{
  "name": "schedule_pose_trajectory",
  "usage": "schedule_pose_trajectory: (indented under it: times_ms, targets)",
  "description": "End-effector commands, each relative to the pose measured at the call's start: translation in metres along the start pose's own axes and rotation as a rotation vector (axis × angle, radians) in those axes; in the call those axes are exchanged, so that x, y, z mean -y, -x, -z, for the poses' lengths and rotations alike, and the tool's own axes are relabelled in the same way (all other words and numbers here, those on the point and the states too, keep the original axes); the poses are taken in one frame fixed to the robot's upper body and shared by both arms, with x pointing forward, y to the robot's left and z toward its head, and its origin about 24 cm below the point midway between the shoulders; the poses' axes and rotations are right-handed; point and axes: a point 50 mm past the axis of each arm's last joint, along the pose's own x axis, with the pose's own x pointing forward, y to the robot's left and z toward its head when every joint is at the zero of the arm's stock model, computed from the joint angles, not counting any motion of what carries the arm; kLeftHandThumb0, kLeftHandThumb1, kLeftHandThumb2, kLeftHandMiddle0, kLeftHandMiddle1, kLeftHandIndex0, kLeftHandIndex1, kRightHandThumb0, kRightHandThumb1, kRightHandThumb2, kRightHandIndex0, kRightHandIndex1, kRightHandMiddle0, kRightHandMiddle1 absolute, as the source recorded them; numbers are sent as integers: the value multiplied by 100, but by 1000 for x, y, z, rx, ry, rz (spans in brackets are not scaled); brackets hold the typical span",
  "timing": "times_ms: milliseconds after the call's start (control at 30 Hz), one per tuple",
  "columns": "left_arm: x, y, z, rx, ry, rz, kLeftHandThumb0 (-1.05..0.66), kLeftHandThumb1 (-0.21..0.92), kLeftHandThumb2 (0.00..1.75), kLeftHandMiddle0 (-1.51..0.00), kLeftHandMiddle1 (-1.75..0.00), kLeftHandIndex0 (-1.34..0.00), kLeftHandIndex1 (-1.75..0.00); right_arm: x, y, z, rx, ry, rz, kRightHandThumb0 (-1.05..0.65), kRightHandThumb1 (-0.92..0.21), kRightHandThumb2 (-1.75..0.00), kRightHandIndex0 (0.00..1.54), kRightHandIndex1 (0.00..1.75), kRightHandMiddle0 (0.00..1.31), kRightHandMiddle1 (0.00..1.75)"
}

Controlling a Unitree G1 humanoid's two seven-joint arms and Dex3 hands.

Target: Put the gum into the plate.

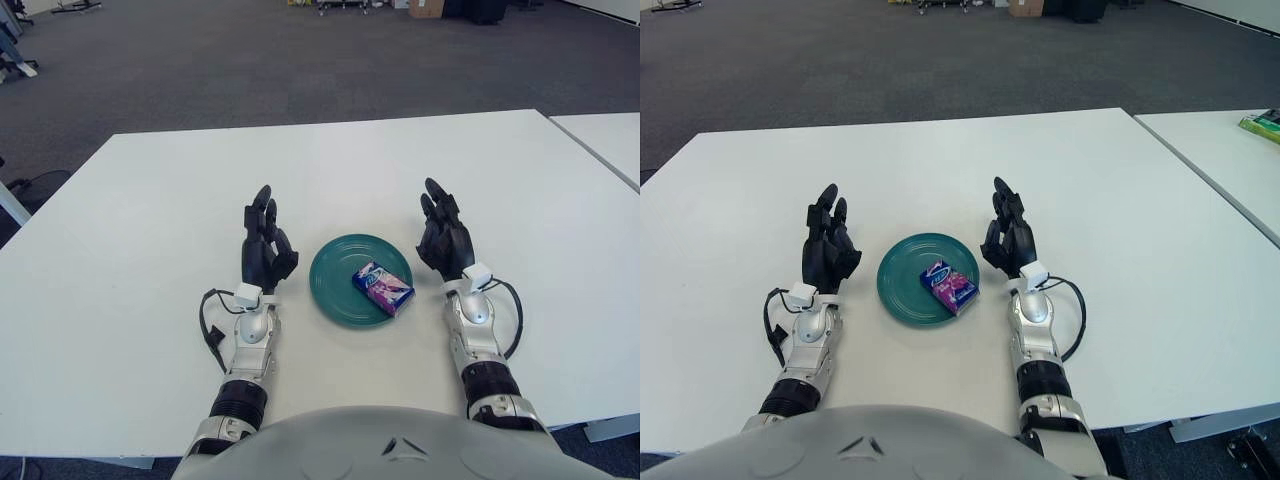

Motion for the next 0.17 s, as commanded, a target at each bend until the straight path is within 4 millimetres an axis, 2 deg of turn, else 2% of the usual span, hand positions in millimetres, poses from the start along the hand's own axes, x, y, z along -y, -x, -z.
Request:
schedule_pose_trajectory:
  times_ms: [0,133]
  targets:
    - [-10,65,39,-282,-16,-17,-95,92,81,-17,0,0,-42,0,60,32,-289,-129,129,-66,-92,-85,12,0,0,35]
    - [-10,65,38,-279,6,-22,-92,92,76,-17,0,0,-46,-3,57,22,-290,-137,130,-64,-92,-85,12,0,0,37]
